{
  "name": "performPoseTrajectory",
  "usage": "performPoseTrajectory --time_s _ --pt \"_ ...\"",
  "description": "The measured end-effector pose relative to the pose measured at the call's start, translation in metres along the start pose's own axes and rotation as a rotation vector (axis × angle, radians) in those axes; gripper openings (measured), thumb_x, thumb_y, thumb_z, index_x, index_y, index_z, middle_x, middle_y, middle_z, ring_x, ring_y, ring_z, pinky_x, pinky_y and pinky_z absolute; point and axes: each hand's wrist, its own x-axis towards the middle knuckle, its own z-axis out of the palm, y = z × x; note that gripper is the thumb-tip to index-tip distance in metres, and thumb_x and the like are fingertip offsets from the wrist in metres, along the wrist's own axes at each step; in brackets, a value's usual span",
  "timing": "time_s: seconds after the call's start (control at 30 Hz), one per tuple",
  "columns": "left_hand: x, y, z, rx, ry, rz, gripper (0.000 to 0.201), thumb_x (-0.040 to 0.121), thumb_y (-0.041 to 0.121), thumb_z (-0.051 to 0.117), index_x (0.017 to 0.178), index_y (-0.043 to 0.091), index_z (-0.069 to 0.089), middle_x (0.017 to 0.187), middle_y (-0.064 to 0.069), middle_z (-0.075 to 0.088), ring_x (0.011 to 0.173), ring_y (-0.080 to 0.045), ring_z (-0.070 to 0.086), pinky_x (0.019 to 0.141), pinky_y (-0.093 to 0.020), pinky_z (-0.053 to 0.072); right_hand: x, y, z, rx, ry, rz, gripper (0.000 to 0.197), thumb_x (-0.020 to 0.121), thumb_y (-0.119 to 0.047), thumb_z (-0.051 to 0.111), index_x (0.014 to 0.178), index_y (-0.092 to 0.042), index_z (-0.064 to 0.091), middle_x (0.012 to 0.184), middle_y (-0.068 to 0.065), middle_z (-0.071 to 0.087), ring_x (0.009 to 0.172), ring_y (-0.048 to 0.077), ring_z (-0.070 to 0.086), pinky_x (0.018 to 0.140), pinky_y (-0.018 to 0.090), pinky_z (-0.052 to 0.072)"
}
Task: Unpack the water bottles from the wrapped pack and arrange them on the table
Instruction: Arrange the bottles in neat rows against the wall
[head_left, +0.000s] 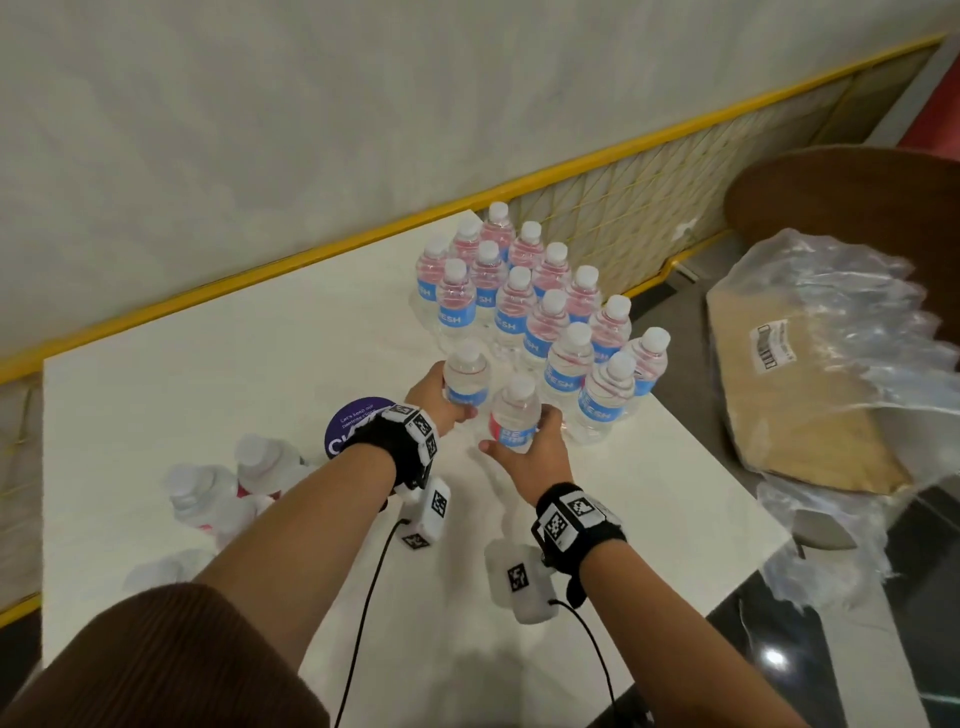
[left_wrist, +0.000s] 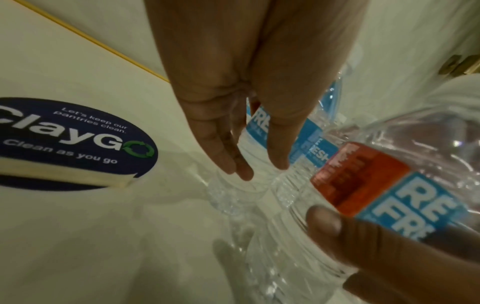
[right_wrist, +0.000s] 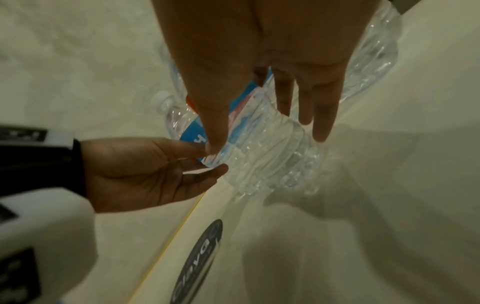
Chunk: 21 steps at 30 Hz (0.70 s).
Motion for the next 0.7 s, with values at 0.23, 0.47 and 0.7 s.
performPoseTrajectory --time_s 0.23,0.47,0.7 --pt "0.020 0.002 0.000 0.027 0.065 0.026 0.062 0.092 0.018 0.058 0.145 0.011 0.027 0.140 -0.012 0.048 0.123 -0.033 0.051 0.099 -0.036 0.039 0.017 0.001 0.004 -0.082 -0.061 0.040 0.073 0.073 -0.018 0.077 0.135 -0.018 0.037 0.131 0.004 0.055 0.119 0.023 0.054 0.090 0.024 0.040" --pt "0.030 0.005 0.005 0.006 0.106 -0.046 0.073 0.087 0.025 0.065 0.146 0.012 0.025 0.143 -0.011 0.046 0.130 -0.029 0.046 0.104 -0.036 0.038 0.048 -0.006 0.021 -0.060 0.053 0.135 0.088 0.069 -0.026 0.081 0.139 -0.017 0.027 0.135 0.010 0.046 0.125 0.031 0.047 0.103 0.043 0.041" --pt "0.040 0.004 0.012 -0.086 0.145 -0.084 0.062 0.084 0.031 0.067 0.138 0.016 0.039 0.133 -0.010 0.056 0.107 -0.036 0.062 0.097 -0.045 0.048 0.059 0.000 0.018 -0.095 0.024 0.143 0.069 0.080 -0.023 0.071 0.140 -0.024 0.035 0.132 0.011 0.053 0.122 0.027 0.050 0.100 0.036 0.042"
